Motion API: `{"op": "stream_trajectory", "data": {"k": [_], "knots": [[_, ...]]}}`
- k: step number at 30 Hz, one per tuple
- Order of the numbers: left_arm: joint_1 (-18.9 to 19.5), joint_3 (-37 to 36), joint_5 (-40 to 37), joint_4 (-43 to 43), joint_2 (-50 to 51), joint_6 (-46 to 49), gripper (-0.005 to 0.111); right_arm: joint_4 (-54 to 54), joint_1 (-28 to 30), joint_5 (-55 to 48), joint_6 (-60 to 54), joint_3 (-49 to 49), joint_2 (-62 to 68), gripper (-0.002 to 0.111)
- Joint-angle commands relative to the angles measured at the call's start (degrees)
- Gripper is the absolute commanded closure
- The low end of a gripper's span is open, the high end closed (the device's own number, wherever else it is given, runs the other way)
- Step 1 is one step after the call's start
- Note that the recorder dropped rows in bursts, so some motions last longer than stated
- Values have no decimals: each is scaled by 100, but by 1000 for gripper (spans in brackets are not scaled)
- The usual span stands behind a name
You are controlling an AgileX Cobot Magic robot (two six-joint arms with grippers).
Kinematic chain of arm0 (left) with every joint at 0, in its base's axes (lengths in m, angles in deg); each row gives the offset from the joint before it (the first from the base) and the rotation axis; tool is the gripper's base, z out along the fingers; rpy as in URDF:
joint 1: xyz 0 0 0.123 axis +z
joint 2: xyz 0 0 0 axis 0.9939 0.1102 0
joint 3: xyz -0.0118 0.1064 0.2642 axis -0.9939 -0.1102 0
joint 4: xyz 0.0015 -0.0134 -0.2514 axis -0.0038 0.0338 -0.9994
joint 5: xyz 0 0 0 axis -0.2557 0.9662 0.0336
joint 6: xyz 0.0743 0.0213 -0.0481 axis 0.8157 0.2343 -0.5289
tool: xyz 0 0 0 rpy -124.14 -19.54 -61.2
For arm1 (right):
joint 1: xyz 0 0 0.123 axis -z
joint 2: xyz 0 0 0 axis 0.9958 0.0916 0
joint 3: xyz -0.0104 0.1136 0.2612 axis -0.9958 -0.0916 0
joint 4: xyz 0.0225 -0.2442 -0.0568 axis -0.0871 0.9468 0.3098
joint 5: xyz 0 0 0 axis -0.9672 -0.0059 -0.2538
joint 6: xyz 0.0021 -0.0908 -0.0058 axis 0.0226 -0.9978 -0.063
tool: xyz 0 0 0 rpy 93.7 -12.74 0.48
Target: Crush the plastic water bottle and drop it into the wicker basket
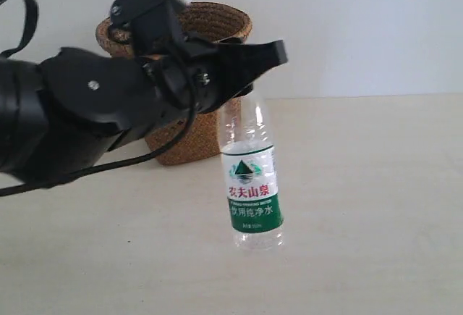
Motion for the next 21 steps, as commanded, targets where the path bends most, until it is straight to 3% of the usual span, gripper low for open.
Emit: {"op": "stream_trajectory", "data": {"k": [1,6,13,21], "knots": [[164,-873,679,-1135,-470,-365,103,-3,9,21,1,1,-32,108],[382,-1790,1049,-1287,-779,-1805,103,-3,9,21,1,1,-32,108],[514,-3234,1306,-1351,-785,-4890,103,-3,9,21,1,1,-32,108],[514,-3683,633,-1464,-769,-4885,103,-3,9,21,1,1,-32,108]]}}
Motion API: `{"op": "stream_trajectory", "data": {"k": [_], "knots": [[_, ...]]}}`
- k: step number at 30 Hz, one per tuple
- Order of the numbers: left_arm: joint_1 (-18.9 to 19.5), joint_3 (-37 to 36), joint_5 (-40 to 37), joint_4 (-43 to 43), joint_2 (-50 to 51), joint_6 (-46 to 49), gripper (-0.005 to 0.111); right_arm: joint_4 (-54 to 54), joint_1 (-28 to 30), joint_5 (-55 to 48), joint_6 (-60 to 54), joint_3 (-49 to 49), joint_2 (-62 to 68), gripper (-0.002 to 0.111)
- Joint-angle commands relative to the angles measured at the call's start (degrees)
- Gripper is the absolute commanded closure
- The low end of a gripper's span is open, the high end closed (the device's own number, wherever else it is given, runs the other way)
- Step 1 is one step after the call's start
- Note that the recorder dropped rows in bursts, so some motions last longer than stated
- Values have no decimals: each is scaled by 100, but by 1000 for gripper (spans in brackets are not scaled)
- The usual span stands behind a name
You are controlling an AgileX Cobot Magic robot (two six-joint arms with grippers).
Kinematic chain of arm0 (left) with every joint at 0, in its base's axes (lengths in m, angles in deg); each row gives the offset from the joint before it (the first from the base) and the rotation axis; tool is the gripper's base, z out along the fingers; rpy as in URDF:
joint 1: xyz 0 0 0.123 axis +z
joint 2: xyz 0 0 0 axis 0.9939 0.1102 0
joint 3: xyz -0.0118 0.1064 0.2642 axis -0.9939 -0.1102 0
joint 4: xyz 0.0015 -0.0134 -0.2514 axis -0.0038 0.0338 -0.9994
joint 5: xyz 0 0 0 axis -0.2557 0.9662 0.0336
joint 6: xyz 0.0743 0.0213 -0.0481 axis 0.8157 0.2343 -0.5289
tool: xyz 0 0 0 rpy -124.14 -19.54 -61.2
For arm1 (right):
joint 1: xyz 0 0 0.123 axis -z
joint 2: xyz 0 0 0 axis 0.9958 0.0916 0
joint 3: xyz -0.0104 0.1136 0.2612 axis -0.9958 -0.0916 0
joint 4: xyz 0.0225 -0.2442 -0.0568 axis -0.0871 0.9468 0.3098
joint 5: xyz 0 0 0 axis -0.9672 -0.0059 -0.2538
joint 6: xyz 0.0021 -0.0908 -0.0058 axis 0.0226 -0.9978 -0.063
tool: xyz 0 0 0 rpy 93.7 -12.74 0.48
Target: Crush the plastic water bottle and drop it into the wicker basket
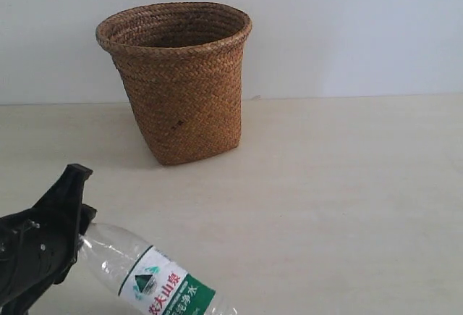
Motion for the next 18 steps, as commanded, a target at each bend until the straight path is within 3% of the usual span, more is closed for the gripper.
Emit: {"op": "stream_trajectory", "data": {"k": [1,5,9,11,18], "knots": [[19,-103,-445,-83,21,-67,103,-3,9,21,1,1,-32,108],[19,-103,-643,-97,68,19,99,-3,9,21,1,1,-32,108],[229,-103,-936,-97,209,35,70,-3,9,21,1,1,-32,108],[292,-103,-961,-97,233,35,64,-3,9,21,1,1,-32,108],[292,-103,-700,-73,233,35,63,-3,9,21,1,1,-32,108]]}}
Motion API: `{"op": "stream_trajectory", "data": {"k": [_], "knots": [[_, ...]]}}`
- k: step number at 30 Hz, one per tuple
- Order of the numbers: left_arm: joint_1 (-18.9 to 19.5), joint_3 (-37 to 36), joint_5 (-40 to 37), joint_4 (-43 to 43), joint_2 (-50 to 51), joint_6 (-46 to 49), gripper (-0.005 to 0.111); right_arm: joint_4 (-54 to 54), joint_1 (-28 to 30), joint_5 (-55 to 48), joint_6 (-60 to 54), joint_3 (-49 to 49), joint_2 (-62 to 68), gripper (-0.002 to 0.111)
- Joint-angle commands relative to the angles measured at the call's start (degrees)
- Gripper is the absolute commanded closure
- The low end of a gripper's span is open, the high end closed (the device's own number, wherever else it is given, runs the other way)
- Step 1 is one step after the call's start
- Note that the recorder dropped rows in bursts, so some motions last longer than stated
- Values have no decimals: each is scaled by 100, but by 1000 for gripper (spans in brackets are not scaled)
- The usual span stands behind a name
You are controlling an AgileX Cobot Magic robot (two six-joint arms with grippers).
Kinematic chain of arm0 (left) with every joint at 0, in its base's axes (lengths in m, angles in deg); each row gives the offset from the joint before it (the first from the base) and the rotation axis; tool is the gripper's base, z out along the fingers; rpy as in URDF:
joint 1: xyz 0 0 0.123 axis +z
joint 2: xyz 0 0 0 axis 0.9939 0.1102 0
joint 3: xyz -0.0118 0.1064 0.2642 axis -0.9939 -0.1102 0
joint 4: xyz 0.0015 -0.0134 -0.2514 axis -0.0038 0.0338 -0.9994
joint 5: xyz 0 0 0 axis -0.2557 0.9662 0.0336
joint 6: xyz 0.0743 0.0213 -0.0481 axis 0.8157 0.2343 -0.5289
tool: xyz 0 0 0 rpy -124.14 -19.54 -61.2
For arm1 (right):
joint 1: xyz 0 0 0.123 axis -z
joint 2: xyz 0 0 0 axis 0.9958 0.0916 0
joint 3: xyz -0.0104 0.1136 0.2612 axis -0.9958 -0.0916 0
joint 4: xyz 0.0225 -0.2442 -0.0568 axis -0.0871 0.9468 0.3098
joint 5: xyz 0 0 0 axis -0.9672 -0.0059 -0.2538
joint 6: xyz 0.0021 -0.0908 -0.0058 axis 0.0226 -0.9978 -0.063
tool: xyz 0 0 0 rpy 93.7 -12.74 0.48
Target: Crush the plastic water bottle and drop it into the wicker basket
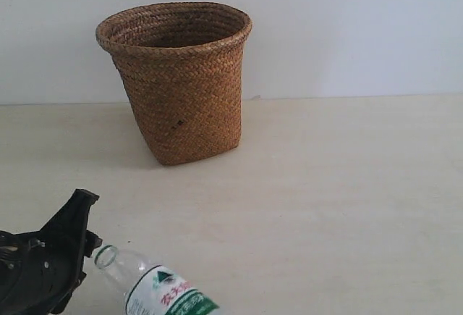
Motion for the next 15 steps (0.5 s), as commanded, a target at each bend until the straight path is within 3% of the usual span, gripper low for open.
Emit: {"op": "stream_trajectory", "data": {"k": [1,5,8,12,15], "knots": [[22,-24,164,6,2,24,63,-3,9,21,1,1,-32,108],[22,-24,168,87,-46,24,65,-3,9,21,1,1,-32,108],[22,-24,652,799,-265,45,77,-3,9,21,1,1,-32,108],[269,126,1199,3251,-870,475,97,-3,9,21,1,1,-32,108],[613,676,281,5511,-1383,1441,103,-3,9,21,1,1,-32,108]]}}
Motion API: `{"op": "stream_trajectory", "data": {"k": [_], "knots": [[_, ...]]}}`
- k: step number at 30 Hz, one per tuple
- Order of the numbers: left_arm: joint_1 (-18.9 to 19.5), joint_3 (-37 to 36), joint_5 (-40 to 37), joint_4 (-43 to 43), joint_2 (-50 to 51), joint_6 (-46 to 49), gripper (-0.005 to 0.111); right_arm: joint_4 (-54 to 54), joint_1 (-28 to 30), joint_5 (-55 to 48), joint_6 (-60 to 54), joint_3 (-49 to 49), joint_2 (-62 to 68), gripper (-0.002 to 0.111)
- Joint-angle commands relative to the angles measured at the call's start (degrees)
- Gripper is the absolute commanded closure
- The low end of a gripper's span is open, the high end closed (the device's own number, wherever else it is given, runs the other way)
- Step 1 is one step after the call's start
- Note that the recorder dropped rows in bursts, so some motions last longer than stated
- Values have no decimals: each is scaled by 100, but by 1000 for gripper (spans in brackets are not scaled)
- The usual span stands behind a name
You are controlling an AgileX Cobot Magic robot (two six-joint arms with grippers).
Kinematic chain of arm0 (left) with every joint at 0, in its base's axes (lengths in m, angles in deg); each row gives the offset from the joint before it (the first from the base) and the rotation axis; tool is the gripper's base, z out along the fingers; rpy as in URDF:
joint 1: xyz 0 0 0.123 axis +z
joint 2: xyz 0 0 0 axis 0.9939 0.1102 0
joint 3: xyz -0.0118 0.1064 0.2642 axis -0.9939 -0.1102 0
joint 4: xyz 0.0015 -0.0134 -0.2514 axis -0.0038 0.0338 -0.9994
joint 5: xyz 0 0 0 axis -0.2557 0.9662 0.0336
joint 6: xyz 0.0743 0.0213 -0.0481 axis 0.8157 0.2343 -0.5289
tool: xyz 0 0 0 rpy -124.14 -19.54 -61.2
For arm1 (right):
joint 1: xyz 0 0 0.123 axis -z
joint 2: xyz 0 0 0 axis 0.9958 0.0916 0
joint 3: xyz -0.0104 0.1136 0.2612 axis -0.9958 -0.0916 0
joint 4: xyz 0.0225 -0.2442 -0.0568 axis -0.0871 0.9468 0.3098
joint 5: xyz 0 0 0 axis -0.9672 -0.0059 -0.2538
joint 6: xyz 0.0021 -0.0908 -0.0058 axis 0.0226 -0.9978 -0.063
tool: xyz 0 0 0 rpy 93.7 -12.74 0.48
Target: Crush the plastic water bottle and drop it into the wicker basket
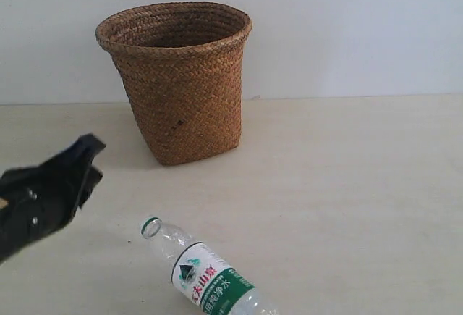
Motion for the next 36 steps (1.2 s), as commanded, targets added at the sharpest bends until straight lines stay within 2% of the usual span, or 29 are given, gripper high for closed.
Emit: {"op": "stream_trajectory", "data": {"k": [1,4,7,9,16,18,22,31,36], "knots": [[428,856,-1326,3467,-728,1531,103,-3,9,21,1,1,-32,108],[487,1833,-3593,5341,-883,2674,103,-3,9,21,1,1,-32,108],[487,2689,-5368,6388,-792,3409,103,-3,9,21,-13,1,-32,108],[487,3089,-6188,6854,-640,3863,103,-3,9,21,-13,1,-32,108],[487,3774,-8022,6923,271,6728,103,-3,9,21,-13,1,-32,108],[487,3773,-8078,6923,553,7245,103,-3,9,21,-13,1,-32,108],[474,3773,-7678,6923,1133,7601,103,-3,9,21,-1,1,-32,108],[474,3773,-5842,6935,1646,8302,103,-3,9,21,-1,1,-32,108],[474,3808,-5707,6935,1884,8634,103,-3,9,21,-1,1,-32,108]]}}
